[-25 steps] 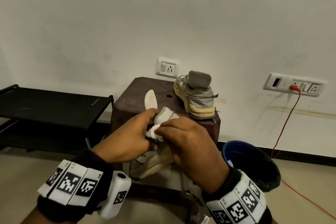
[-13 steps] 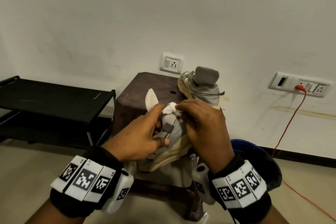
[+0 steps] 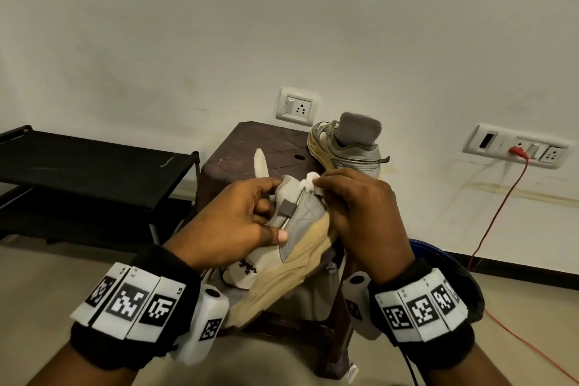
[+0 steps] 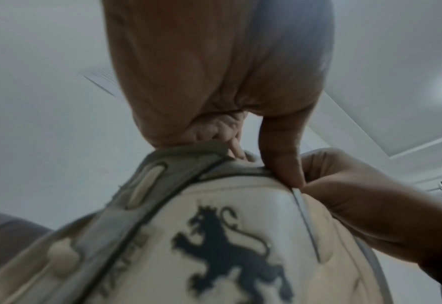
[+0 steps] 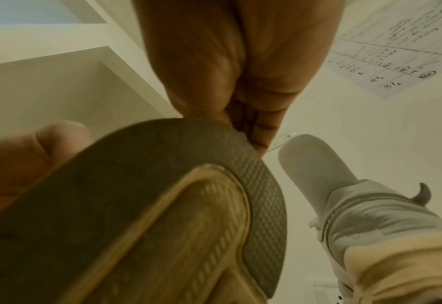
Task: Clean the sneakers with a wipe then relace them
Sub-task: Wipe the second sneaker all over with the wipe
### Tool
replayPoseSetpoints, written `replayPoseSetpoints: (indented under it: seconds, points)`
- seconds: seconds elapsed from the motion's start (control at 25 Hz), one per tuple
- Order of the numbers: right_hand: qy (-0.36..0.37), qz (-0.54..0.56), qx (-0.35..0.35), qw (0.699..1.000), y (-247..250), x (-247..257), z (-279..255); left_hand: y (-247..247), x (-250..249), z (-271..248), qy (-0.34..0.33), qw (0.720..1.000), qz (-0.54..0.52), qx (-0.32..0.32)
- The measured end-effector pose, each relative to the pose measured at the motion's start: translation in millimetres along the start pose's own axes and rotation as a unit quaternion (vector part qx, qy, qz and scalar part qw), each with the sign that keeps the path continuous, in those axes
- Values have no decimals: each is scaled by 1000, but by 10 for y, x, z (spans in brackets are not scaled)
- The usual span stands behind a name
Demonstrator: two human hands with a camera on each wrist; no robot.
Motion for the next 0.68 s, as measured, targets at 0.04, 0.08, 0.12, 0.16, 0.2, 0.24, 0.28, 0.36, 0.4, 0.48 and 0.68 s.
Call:
replayPoseSetpoints:
  seconds: [0.04, 0.08, 0.12, 0.16, 0.2, 0.24, 0.28, 0.36, 0.4, 0.48, 0.68]
  points:
    - [10, 4, 10, 1000, 4, 3, 0, -6, -3, -3, 1, 1000, -1, -5]
    - [27, 6, 20, 999, 8, 23, -19, -1, -4, -5, 3, 1000, -5, -15]
    - [49, 8, 32, 998, 9, 63, -48, 22, 3, -9, 5, 1000, -4, -29]
    - [73, 7, 49, 996, -11, 118, -86, 60, 8, -11, 5, 999, 0, -46]
    - [97, 0, 69, 993, -52, 182, -134, 112, 24, -9, 3, 998, 7, -65]
    - [121, -11, 86, 989, -103, 242, -187, 158, 40, -8, 0, 997, 12, -80]
    - [140, -19, 93, 986, -147, 287, -232, 193, 51, -12, 0, 996, 11, -89]
    - [142, -20, 73, 987, -157, 293, -241, 223, 44, -22, 5, 996, -2, -91]
    - [124, -19, 50, 991, -128, 266, -211, 219, 38, -25, 8, 996, -13, -84]
    - [63, -15, 7, 998, -47, 160, -117, 181, 24, -32, 12, 997, -28, -65]
    - [-8, 19, 13, 1000, 73, -73, 41, 122, 10, -14, 17, 996, -44, -81]
Point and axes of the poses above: each hand's wrist, its own z-axis towards the middle knuckle, its own y-axis out of the back of the hand, x = y × z, the point moved 4 cm from there along z, towards the middle knuckle, and after that the axes turned 11 degrees about -y, right-handed, at the moved point
